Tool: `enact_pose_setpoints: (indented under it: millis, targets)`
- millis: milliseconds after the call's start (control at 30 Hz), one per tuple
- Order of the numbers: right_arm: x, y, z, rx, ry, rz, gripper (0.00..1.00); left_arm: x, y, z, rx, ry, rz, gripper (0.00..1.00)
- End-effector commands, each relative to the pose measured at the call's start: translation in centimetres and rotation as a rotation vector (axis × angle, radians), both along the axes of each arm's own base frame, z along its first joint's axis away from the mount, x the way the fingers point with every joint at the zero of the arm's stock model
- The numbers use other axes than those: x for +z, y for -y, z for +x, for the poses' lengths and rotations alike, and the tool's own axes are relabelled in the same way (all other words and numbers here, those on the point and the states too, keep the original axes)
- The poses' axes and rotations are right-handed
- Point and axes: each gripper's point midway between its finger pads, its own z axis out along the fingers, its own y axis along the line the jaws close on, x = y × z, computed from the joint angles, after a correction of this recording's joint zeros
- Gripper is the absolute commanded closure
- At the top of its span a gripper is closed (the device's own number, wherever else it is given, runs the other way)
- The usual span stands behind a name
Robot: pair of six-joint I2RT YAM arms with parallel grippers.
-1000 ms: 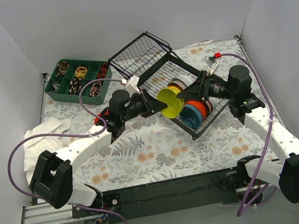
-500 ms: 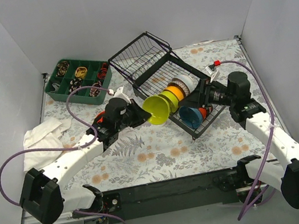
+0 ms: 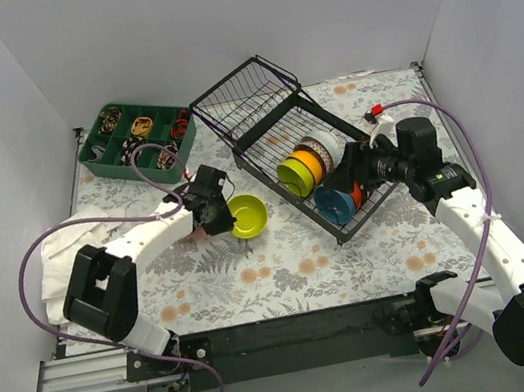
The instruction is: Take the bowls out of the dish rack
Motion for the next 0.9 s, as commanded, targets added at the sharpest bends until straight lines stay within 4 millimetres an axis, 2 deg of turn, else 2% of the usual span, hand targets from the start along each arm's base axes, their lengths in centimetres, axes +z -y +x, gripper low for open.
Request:
enact_pose_setpoints:
  millis: [0, 100, 200, 467, 533, 567, 667, 700, 767, 800, 833, 867]
  targets:
    - [0.9, 1.6, 0.1, -0.035, 0.067, -0.1, 0.09, 1.1, -1.4, 2.2, 0.035, 0.004, 0.027, 1.0]
    - [0.6, 2.5, 0.1, -0.054, 0.073, -0.158, 0.08, 0.5, -1.8, 3.4, 0.035, -0.013, 0.051, 1.0]
    - [0.5, 3.1, 0.0, -0.064, 0.08, -0.197, 0.07, -0.2, -1.7, 4.0, 0.026, -0.031, 0.059, 0.96]
    - [0.3, 3.6, 0.0, -0.061, 0.085, -0.236, 0.07, -0.3, -1.3, 5.0, 0.015, -0.032, 0.051, 0.74]
    - [0.2, 3.6, 0.0, -0.061, 0.079, -0.24, 0.07, 0.3, -1.3, 5.1, 0.015, -0.02, 0.041, 0.68]
    - [0.2, 3.7, 0.1, -0.066, 0.079, -0.243, 0.07, 0.7, -1.2, 5.1, 0.013, -0.013, 0.035, 0.61]
    - [0.5, 4.1, 0.6, -0.085, 0.09, -0.263, 0.04, 2.9, -0.9, 5.1, 0.006, 0.033, 0.001, 0.48]
    - [0.3, 4.1, 0.7, -0.079, 0.082, -0.276, 0.03, 4.2, -1.0, 5.0, 0.006, 0.057, -0.013, 0.39]
    - [0.2, 4.0, 0.8, -0.059, 0.068, -0.286, 0.03, 5.3, -1.0, 4.7, 0.003, 0.072, -0.025, 0.34]
    - [-0.4, 3.9, 0.9, -0.044, 0.044, -0.294, 0.03, 5.8, -1.3, 4.3, 0.005, 0.071, -0.024, 0.28]
    - [-0.6, 4.1, 1.0, -0.037, 0.04, -0.309, 0.03, 7.1, -1.4, 4.0, 0.006, 0.101, -0.039, 0.27]
    - [-0.8, 4.3, 1.2, -0.039, 0.034, -0.315, 0.03, 7.6, -1.6, 3.6, 0.005, 0.107, -0.047, 0.24]
